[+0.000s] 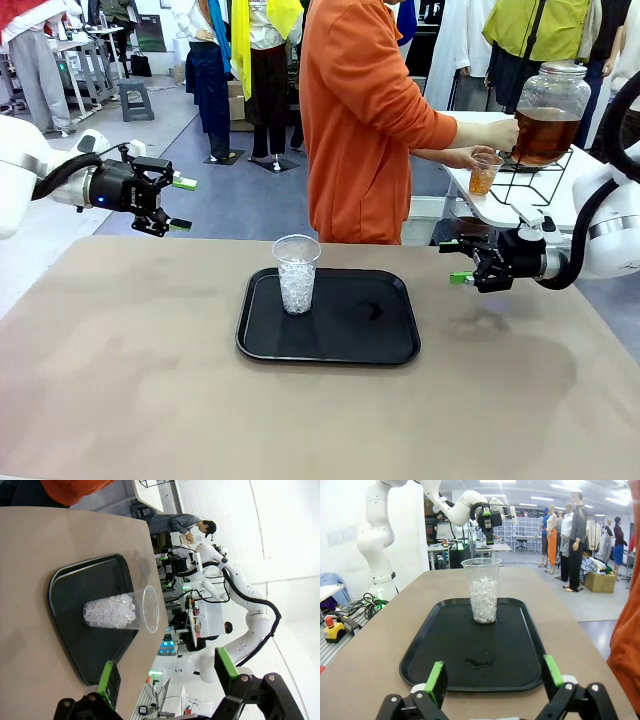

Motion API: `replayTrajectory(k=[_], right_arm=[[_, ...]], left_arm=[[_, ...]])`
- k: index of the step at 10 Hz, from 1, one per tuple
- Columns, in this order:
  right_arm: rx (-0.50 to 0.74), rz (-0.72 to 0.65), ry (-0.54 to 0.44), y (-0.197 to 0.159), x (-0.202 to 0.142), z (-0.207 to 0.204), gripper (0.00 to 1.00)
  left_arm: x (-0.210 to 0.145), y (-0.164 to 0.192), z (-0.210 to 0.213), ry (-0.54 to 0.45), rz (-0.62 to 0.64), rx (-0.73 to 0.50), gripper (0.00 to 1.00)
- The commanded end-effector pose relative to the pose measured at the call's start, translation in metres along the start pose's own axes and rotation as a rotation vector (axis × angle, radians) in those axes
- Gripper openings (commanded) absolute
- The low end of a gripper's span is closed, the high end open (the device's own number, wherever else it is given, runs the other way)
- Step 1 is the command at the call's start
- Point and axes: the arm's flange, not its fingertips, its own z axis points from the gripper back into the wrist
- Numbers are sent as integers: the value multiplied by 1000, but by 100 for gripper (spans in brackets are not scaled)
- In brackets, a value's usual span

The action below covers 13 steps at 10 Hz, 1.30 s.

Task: Pour the drink into the iced cup.
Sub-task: Pick up the iced cup indicated by the human and present it to them.

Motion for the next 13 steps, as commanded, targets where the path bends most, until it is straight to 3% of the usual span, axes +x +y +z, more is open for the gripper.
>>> replayTrajectory(k=[1,13], right_arm=[[1,-2,1,-1,2,-1,100],[1,-2,1,-1,2,-1,100]], left_arm=[[0,-1,1,-1,-4,-9,100],[0,-1,1,-1,-4,-9,100]])
